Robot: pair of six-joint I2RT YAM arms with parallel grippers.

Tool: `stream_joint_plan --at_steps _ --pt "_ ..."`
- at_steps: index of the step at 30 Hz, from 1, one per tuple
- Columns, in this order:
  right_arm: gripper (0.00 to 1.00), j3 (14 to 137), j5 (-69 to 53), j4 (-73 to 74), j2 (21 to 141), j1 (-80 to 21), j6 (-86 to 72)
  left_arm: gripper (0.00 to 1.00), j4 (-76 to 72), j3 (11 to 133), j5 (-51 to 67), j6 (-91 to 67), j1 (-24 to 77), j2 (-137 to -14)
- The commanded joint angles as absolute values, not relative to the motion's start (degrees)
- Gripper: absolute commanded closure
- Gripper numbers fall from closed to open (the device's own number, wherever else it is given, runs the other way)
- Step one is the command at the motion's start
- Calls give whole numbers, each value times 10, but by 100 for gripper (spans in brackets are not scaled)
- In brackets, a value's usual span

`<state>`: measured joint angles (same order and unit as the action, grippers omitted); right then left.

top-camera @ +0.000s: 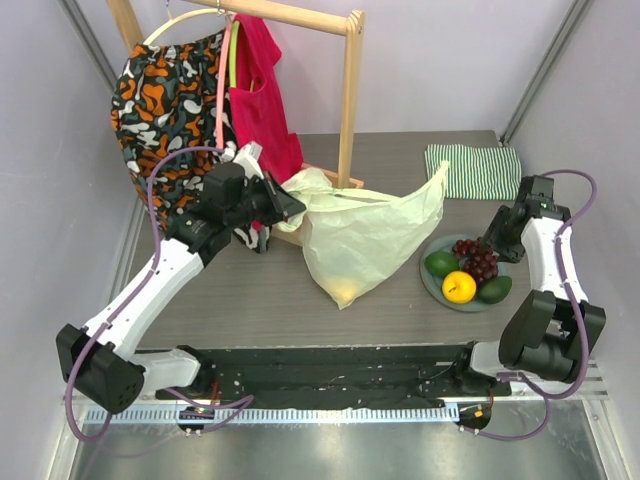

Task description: Place the fruits into the plastic bag

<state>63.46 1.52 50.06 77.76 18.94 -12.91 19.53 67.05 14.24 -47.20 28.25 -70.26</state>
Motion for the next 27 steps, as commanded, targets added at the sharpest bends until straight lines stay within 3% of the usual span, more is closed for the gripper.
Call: stream_joint_plan --at_steps 1,17,27 --pt "52 623 8 459 787 191 -111 100 167 679 166 -465 279 -701" --pt "60 591 8 418 812 191 -99 100 163 685 171 -467 276 -715" --pt "71 592 7 411 824 191 -99 100 162 683 171 -470 275 -720"
